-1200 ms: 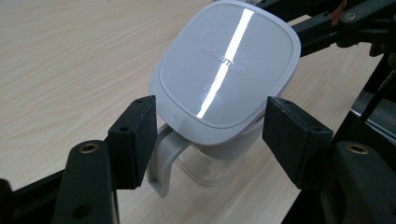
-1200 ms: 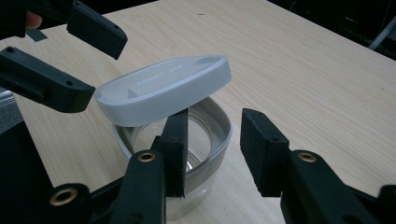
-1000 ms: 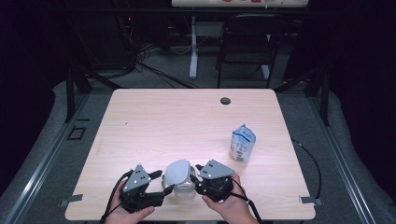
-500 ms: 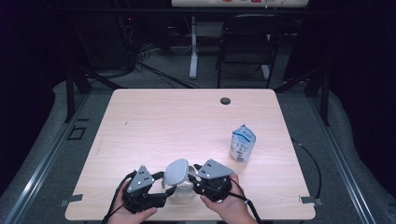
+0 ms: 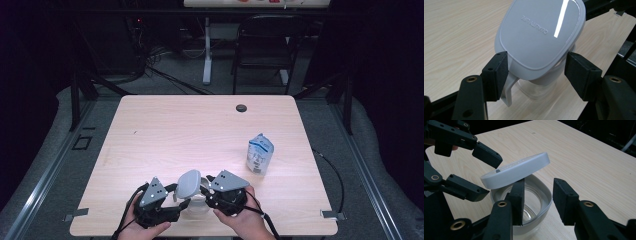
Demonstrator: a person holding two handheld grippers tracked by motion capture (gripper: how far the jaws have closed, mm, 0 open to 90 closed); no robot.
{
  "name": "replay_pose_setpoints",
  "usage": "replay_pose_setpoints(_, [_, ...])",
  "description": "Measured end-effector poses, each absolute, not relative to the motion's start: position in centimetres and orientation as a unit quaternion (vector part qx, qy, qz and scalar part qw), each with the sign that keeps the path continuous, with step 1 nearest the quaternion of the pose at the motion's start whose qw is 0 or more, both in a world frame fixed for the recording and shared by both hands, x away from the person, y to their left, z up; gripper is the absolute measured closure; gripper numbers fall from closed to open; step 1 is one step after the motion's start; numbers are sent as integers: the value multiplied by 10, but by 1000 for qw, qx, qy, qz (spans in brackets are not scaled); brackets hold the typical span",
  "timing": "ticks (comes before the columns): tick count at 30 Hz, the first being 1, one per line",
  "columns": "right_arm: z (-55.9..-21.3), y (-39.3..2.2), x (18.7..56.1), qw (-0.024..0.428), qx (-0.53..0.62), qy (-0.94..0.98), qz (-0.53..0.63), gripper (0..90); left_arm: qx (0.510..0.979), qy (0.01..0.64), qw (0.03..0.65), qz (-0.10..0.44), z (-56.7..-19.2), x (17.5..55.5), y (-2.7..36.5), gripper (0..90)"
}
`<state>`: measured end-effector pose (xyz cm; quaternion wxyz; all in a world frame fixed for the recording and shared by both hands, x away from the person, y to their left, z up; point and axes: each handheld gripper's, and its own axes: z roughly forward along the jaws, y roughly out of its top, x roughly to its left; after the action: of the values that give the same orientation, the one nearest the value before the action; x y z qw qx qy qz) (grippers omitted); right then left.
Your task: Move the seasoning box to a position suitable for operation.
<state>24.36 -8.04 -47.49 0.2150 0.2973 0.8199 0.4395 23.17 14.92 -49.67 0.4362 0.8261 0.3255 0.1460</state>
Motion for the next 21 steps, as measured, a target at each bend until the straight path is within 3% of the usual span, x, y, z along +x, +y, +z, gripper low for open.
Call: replay_pose_setpoints(21, [-479,-78,245,214,298,822,436,614,820,332,441,153,-494,231,151,362])
